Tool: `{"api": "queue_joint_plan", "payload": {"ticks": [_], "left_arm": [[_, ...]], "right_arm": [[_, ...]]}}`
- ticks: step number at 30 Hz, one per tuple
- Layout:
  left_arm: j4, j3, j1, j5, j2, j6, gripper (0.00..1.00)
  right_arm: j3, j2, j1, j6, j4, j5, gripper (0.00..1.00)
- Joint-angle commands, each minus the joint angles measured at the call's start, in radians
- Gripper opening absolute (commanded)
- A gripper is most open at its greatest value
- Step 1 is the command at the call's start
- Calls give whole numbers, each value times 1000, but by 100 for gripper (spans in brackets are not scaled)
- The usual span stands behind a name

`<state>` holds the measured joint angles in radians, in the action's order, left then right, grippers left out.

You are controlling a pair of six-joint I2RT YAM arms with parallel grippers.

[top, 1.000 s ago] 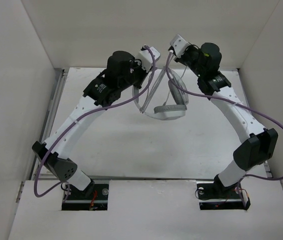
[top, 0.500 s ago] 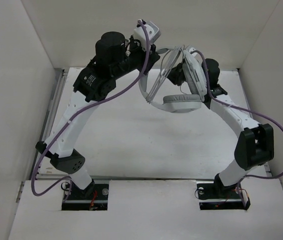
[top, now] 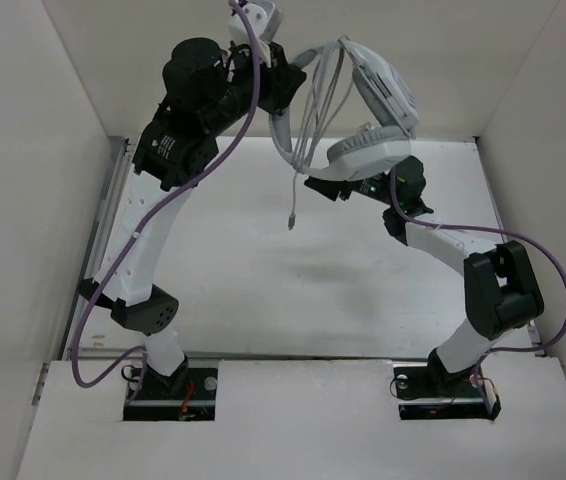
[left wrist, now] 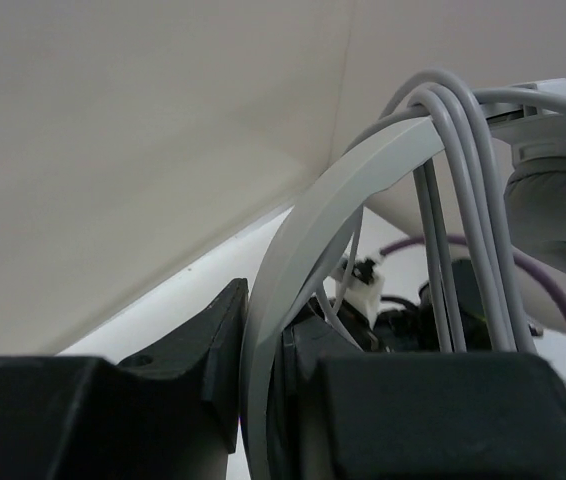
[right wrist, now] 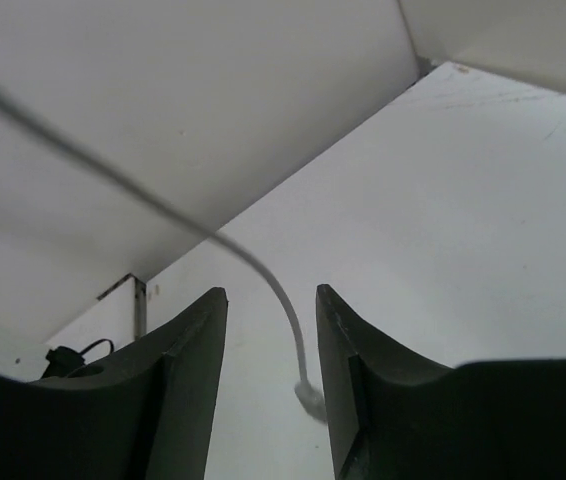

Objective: Wrap the headphones

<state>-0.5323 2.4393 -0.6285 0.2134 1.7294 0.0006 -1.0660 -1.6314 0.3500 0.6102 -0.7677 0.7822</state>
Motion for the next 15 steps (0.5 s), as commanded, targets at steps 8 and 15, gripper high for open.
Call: {"api": "queue_joint_plan", "payload": {"ticks": [8,15], "left_arm": [[206,63,115,-83,-33,-217,1],[203,26,114,-72,-68,-198,1]], "right_arm": [[57,-15,125,65,-149,6,48],[-46,-41,65,56,-153,-17,47]]}}
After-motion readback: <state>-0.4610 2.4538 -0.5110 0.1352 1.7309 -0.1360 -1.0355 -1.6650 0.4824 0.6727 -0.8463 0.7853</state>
